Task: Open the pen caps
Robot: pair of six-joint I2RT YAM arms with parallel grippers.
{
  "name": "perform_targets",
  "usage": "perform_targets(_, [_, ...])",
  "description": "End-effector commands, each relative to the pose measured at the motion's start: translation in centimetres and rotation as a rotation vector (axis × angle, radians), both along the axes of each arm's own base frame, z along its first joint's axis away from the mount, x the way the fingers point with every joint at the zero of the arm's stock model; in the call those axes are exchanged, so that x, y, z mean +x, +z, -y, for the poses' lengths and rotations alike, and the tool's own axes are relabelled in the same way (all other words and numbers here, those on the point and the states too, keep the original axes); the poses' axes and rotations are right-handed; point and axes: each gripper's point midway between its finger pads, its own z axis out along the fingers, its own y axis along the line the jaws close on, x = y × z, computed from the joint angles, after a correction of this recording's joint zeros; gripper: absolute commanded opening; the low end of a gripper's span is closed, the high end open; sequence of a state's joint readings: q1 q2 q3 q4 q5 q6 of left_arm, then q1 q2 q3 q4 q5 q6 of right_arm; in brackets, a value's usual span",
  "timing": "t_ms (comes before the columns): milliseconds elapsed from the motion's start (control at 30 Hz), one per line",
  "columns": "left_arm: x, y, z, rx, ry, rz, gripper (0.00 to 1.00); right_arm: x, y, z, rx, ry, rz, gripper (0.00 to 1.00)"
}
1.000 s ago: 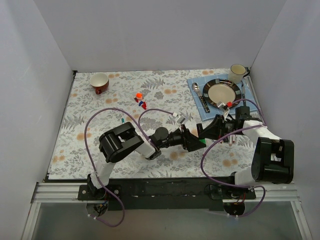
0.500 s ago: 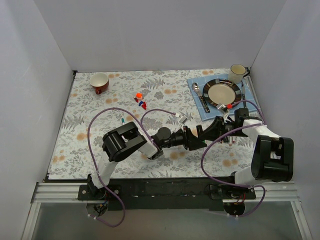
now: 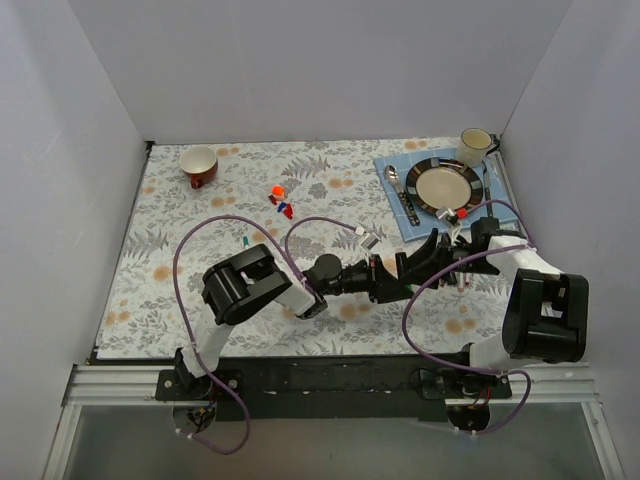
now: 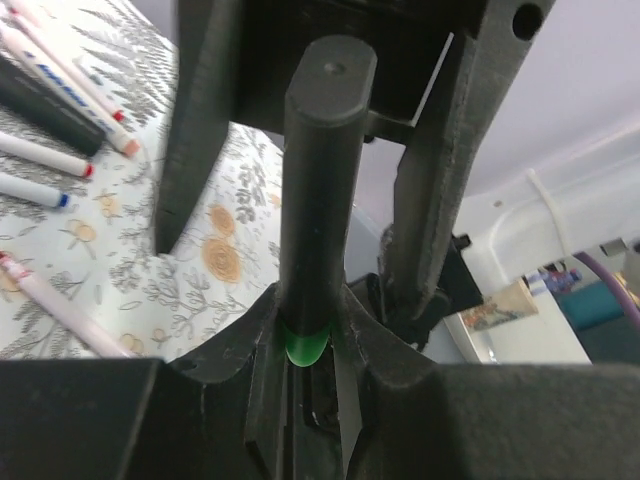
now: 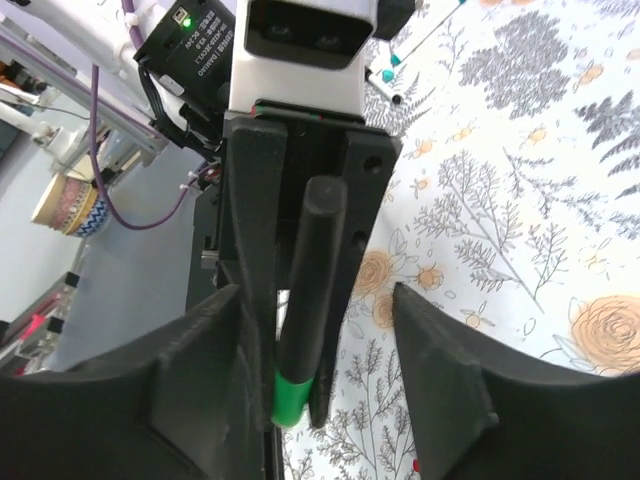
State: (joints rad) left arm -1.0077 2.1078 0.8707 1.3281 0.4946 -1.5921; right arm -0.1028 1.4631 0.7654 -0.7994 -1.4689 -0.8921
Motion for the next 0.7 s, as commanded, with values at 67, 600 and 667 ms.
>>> perform_targets(67, [-3.6,7.3,-1.4,-0.189,-0.195,0.248,0.00,0.0,4.2,-0.3,0.114,-0.009,0.165,0.78])
perform_targets(600, [-2.9,4.8,-0.2,0.040,-0.305,0.240,0.00,-1.3,5.4,-1.5,0.118,0.041,0.206,0.29])
perform_targets(667, [-2.7,4.7,-0.2,0.046,-0.297,0.246,0.00,-1.2,5.5,-1.5,0.118,0.044,0.205,0.02])
